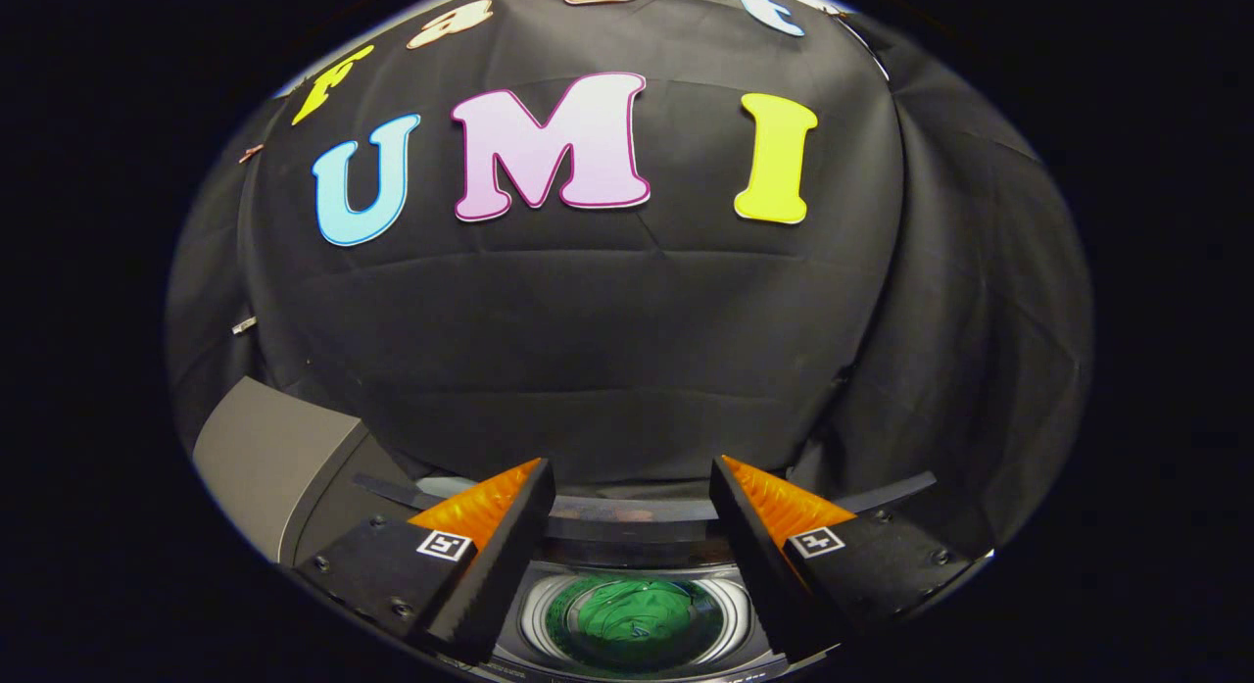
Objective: Put the clothes into the washing machine and then close the washing machine lid.
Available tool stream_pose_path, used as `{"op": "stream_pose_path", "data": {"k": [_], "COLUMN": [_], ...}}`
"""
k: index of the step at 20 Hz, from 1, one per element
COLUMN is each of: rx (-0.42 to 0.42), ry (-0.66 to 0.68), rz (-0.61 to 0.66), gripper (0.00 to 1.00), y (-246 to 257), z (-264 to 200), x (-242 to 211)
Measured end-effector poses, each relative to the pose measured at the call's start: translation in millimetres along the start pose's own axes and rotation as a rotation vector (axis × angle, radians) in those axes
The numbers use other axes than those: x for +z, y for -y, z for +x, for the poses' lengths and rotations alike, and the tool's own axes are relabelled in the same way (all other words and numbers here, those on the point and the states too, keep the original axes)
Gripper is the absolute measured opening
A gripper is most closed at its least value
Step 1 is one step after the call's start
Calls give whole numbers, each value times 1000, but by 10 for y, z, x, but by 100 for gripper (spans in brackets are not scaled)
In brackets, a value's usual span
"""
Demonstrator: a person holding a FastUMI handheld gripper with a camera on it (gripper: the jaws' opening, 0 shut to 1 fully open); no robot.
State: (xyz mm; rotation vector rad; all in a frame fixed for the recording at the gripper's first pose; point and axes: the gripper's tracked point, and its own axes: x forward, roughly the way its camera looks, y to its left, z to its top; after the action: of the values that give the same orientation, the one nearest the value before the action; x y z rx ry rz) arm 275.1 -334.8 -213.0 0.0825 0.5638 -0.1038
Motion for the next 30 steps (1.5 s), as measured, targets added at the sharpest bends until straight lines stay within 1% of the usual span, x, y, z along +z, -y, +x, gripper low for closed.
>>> {"op": "stream_pose_path", "data": {"k": [11,16,18,20,22,24,26,30], "rx": [30,41,49,13,18,24,38,52], "ry": [-22,-57,-92,-179,-225,-225,-196,-69], "rz": [-7,-5,-2,-47,-61,-61,-46,6], "gripper": [100,100,100,99,100,100,100,100], "y": [-54,-36,-58,-45,-168,-243,-297,-521], "z": [44,106,141,240,320,367,271,194], "x": [-31,-43,-80,-317,-543,-609,-579,-153]}}
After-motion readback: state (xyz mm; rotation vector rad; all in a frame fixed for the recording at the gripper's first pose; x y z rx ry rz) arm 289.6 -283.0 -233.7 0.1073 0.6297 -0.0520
